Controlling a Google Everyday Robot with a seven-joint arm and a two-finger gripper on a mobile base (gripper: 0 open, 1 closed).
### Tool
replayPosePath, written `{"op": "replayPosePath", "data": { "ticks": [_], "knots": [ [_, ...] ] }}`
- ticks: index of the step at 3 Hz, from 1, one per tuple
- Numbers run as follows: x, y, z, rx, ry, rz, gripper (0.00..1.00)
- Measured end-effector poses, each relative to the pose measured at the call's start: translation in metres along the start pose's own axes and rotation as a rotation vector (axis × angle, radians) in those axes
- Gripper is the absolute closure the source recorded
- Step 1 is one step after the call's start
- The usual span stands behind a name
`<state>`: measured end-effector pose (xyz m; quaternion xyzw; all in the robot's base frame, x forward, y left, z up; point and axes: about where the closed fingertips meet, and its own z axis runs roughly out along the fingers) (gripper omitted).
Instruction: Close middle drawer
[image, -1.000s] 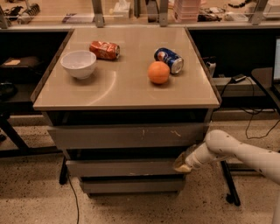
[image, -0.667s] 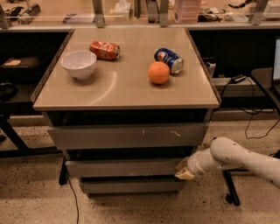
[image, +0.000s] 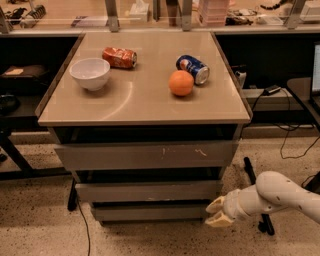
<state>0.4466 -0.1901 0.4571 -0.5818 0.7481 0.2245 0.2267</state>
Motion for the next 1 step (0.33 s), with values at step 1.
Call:
{"op": "replayPosePath", "data": {
  "ticks": [1],
  "knots": [
    [0.0,0.0,0.0,0.0,0.0,0.0,0.0]
  ]
}}
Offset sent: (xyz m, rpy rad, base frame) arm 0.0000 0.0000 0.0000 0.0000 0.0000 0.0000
